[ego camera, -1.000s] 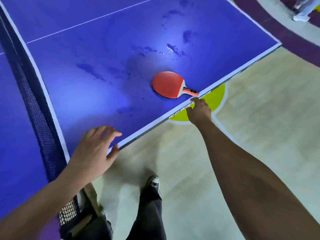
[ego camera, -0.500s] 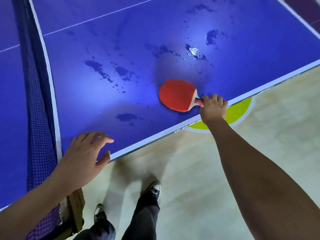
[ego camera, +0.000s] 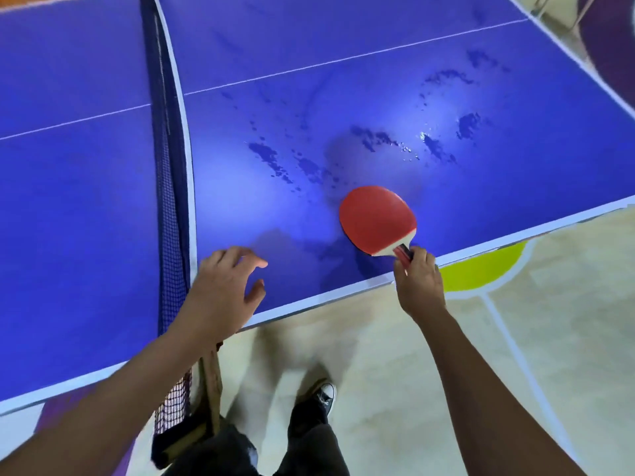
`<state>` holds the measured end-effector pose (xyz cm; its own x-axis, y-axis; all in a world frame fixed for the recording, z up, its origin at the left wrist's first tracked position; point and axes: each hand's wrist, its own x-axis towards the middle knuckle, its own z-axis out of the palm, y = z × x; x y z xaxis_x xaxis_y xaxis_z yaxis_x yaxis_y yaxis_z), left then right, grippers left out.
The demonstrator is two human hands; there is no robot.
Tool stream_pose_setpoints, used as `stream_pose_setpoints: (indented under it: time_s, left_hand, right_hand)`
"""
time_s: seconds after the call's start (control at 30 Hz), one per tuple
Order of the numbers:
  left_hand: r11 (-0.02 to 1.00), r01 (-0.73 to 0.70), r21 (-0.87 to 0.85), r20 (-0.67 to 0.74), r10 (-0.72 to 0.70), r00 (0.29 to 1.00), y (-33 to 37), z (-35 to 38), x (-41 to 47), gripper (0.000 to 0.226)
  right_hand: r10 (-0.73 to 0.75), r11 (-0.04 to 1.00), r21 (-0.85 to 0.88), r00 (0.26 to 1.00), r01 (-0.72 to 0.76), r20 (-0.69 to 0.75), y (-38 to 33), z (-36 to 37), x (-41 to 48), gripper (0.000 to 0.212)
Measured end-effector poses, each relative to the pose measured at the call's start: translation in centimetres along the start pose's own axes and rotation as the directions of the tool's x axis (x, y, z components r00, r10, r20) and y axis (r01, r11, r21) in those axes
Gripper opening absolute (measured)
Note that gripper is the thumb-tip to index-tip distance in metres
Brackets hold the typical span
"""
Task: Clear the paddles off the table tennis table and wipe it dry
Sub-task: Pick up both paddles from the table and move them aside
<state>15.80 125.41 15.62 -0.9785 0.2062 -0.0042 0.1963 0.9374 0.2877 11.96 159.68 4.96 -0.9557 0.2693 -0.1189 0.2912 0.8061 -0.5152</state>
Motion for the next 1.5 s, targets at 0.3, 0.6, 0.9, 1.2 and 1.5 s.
stream_pose_setpoints:
  time_s: [0.3, 0.6, 0.9, 1.2, 1.5]
  left_hand:
    - [0.977, 0.196, -0.086, -0.118, -0.205, 0.972, -8.7, -4.6, -6.2, 0.045]
    - [0.939, 0.341, -0.046, -0.154, -0.344, 0.926, -25.2, -7.5, -16.1, 0.048]
    - [0.861, 0.508, -0.041, -0.182, -0.506, 0.843, -41.5, -5.9, -27.5, 0.039]
    - [0.484, 0.875, -0.011, 0.072, -0.872, 0.484, -50.0, -1.9, -34.8, 0.070]
    - [0.420, 0.907, -0.020, 0.115, -0.900, 0.420, -53.2, -0.9, -35.9, 0.032]
  right_hand:
    - [-0.167, 0.963, 0.218, 0.985, 0.156, 0.035, -15.8, 2.2, -7.3, 0.034]
    - [-0.238, 0.942, 0.277, 0.960, 0.192, 0.144, -31.9, 10.4, -15.9, 0.031]
    - [-0.222, 0.953, 0.265, 0.933, 0.147, 0.282, -43.5, 23.4, -26.6, 0.040]
    - [-0.251, 0.968, 0.126, 0.869, 0.217, 0.427, -47.7, 27.4, -31.9, 0.035]
    - [-0.305, 0.948, 0.072, 0.819, 0.311, 0.487, -49.7, 28.4, -33.5, 0.037]
